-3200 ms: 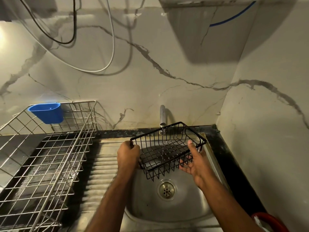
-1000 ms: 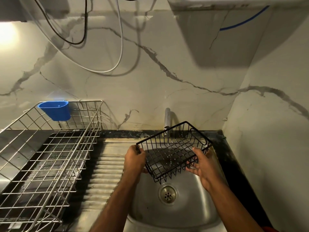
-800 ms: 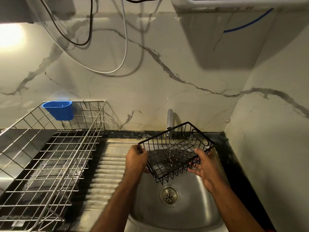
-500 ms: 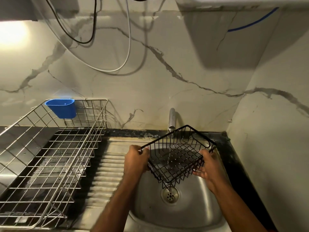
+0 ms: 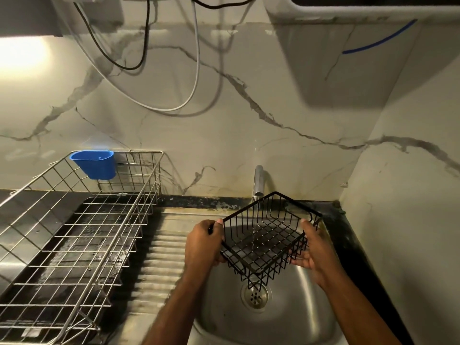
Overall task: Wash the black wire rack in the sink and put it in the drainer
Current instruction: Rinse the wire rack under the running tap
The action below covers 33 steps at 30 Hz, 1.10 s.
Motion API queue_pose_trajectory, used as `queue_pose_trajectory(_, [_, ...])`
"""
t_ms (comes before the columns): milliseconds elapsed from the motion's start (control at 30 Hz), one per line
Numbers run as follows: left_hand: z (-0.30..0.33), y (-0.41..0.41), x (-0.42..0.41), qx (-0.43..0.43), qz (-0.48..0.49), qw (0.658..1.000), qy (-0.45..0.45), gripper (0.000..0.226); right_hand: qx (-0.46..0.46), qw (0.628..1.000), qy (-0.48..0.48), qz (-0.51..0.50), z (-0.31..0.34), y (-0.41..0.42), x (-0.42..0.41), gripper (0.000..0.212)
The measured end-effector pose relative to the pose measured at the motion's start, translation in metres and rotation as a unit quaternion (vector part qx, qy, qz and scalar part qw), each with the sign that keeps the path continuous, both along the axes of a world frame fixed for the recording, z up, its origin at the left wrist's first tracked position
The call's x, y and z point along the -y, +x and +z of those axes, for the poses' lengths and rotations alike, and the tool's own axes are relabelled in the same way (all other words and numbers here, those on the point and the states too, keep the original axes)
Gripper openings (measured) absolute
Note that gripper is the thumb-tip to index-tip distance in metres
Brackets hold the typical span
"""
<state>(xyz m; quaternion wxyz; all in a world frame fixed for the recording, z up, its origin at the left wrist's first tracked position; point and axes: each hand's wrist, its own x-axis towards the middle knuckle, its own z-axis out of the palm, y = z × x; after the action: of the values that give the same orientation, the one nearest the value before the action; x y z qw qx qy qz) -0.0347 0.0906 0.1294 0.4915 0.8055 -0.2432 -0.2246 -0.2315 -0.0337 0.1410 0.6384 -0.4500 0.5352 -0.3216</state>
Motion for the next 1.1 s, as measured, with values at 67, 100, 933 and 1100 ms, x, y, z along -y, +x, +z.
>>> queue_pose_trajectory(67, [0.000, -0.001, 0.001, 0.004, 0.002, 1.000, -0.003, 0.025, -0.010, 1.000, -0.009, -0.001, 0.000, 0.002, 0.004, 0.067])
queue_pose_trajectory(100, [0.001, -0.001, 0.002, 0.004, 0.002, 1.000, -0.001, 0.026, -0.015, 1.000, -0.015, 0.000, 0.000, 0.003, 0.005, 0.068])
queue_pose_trajectory(933, [-0.002, -0.003, 0.004, -0.024, 0.017, 1.000, -0.010, 0.036, 0.009, 1.000, -0.029, -0.002, -0.016, 0.003, 0.020, 0.070])
queue_pose_trajectory(1100, [0.001, -0.005, 0.002, -0.033, 0.014, 0.999, -0.008, 0.034, 0.015, 0.999, -0.031, 0.003, -0.014, 0.004, 0.020, 0.070])
